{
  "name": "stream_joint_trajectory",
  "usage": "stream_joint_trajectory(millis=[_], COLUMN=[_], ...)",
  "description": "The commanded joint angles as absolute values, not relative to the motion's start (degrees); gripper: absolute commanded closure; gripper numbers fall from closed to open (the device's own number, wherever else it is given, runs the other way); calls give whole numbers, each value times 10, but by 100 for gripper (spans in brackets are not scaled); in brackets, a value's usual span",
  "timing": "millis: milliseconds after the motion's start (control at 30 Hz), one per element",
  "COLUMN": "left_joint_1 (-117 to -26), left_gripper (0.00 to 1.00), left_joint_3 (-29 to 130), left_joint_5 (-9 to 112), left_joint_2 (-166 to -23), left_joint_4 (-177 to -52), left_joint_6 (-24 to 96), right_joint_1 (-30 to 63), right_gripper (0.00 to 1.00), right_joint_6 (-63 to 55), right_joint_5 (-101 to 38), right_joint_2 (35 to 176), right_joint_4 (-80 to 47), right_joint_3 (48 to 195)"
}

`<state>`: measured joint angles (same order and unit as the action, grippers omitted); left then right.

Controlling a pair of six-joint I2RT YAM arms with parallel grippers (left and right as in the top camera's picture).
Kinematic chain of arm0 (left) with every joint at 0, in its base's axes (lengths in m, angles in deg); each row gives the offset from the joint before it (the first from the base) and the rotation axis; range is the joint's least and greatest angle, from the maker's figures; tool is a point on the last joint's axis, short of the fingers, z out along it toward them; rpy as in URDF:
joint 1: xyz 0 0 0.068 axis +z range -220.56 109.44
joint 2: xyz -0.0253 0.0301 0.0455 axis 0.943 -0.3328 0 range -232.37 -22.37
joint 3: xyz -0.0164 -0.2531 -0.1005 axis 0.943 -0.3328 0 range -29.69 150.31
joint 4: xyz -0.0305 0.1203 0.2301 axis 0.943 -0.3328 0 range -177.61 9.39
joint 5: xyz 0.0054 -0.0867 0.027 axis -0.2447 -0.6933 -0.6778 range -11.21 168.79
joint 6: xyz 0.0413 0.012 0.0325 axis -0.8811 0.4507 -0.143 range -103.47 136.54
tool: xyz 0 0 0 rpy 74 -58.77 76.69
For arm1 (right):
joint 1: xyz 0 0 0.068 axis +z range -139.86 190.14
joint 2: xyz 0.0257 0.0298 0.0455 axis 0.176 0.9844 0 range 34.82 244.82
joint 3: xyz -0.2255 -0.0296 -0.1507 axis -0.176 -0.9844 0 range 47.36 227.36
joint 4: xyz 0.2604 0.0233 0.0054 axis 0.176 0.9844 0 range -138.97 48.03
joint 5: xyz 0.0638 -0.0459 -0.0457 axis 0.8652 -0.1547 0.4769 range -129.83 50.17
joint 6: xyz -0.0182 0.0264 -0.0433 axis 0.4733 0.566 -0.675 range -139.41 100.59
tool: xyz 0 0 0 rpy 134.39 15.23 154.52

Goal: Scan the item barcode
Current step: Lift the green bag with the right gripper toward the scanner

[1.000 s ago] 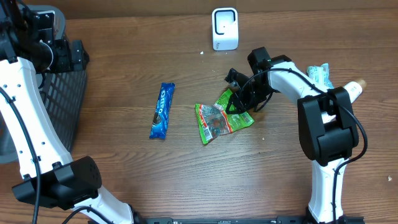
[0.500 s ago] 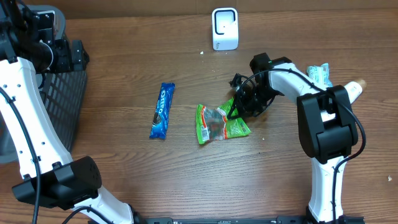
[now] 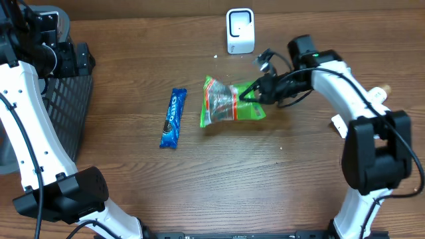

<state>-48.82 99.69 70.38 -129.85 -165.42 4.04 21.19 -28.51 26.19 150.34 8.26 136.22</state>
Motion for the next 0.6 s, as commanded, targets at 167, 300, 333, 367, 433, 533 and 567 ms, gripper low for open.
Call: stream_joint_trajectory(millis=[167,300,333,367,433,533,567], left_joint_1=[-493,-493,-493,-493,-493,-493,-493], left_gripper=[1,0,0,0,0,0,0], left_joint_3=[998,998,998,998,998,998,998], left_joint_5=[698,698,698,698,698,698,698], left_joint_2=[-1288,-1288,-1288,-1288,-1288,-1288,-1288], left_joint_4=[-1654,-1654,-1654,-1654,-1654,-1654,-1654], left_joint_6=[28,28,28,28,28,28,28], right_joint_1=[158,140,135,131,120,99,90], right_gripper=[96,96,97,96,97,97,97], right_joint_6=[-245,-208,-202,-195,-187,-176,-176], right_joint_5=[501,501,501,502,502,502,502], right_joint_2=[1483,1483,1483,1483,1483,1479,1476], right_joint_4=[101,99,99,98,98,98,99], right_joint_3=[1367,1367,1367,1367,1367,1367,1367])
